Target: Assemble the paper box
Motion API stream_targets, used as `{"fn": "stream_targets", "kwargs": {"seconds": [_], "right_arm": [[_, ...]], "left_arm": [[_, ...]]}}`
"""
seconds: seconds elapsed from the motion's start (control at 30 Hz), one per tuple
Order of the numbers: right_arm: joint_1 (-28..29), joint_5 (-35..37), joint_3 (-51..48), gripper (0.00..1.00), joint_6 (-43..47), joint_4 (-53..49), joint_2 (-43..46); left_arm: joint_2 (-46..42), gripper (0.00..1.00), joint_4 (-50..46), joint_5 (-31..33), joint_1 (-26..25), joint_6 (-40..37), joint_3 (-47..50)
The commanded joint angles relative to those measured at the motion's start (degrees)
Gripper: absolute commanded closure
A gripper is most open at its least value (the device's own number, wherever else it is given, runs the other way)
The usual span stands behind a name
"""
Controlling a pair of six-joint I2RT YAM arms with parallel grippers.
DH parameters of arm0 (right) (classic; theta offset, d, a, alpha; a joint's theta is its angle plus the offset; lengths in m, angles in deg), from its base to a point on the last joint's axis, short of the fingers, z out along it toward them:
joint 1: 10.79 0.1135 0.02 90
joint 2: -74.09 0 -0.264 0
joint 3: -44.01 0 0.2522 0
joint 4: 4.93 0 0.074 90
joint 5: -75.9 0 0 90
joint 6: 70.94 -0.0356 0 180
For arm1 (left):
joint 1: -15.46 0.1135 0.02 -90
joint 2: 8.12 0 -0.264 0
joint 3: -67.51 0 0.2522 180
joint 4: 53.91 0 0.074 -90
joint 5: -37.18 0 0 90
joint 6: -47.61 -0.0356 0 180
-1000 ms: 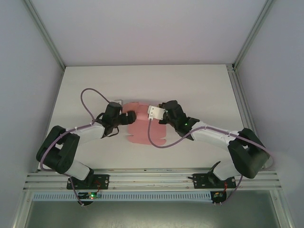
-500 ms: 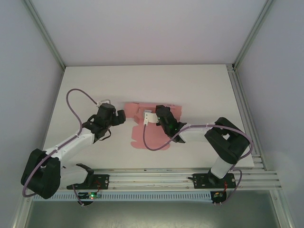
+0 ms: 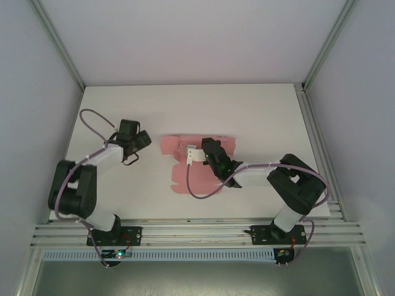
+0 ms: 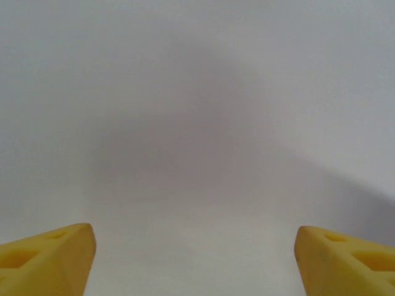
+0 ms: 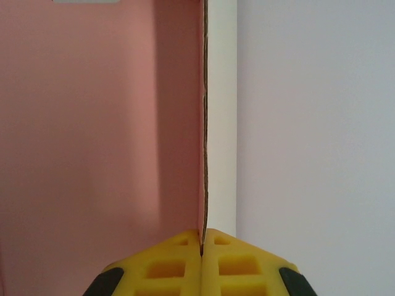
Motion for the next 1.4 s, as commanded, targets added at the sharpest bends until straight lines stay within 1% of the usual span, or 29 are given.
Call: {"fn": "stream_targets", "kwargs": {"seconds": [0.0,0.1,0.2,0.23,0.33,0.4,0.5,0.63,0.73,0.8,0.97,1.1,1.2,1.27,1.37], "right_arm": [[0.7,0.7,-0.7,1.0,0.0,-0.2,1.5],[0.7,0.7,-0.4,1.0,-0.7,-1.1,2.2],[0.6,0.4,-0.2,1.0,-1.7,-2.7,3.1],[0.6,0.3,-0.2,1.0,-1.9,-3.2,3.2],[0.6,0.5,-0.2,1.0,-2.3,-3.2,3.3],[0.6,0.9,-0.2,1.0,-2.4,-3.3,3.2],[0.6,1.4,-0.3,1.0,-2.2,-3.6,3.2],[0.6,1.4,-0.6,1.0,-2.1,-4.5,3.5],[1.0,1.4,-1.3,1.0,-2.2,-4.9,3.9],[1.4,1.4,-1.7,1.0,-2.2,-5.4,4.3],[2.2,1.4,-2.5,1.0,-2.6,-6.2,5.3],[3.1,1.1,-3.1,1.0,-3.0,-8.0,6.3],[3.9,1.1,-3.3,1.0,-3.8,-9.7,7.1],[4.7,1.4,-3.4,1.0,-4.4,-10.4,7.5],[5.8,1.6,-3.3,1.0,-5.3,-12.3,7.8]], "left_arm": [[3.8,0.21,8.7,-12.5,-0.6,-3.3,-1.0],[5.3,0.25,14.3,-19.4,-1.1,-6.8,0.0],[5.9,0.32,15.9,-26.8,-1.7,-11.0,0.3],[5.7,0.36,16.9,-30.1,-2.0,-12.4,0.9],[4.6,0.36,21.8,-36.8,-3.5,-14.7,3.9],[3.5,0.37,21.8,-38.4,-4.8,-16.7,4.9],[1.6,0.46,19.6,-37.0,-6.7,-18.8,5.9],[-1.1,0.47,18.1,-33.6,-8.9,-18.8,8.4],[-3.2,0.47,18.3,-32.5,-9.8,-19.0,10.5],[-4.0,0.47,18.7,-33.0,-10.4,-19.8,11.6],[-2.6,0.49,17.4,-34.0,-12.8,-21.8,10.6],[-1.6,0.5,20.3,-31.8,-14.1,-22.0,10.6],[-0.4,0.55,21.6,-30.6,-14.2,-22.0,9.8],[0.3,0.57,22.1,-29.7,-14.3,-22.1,9.1],[0.7,0.56,23.4,-27.8,-15.1,-22.0,9.0]]}}
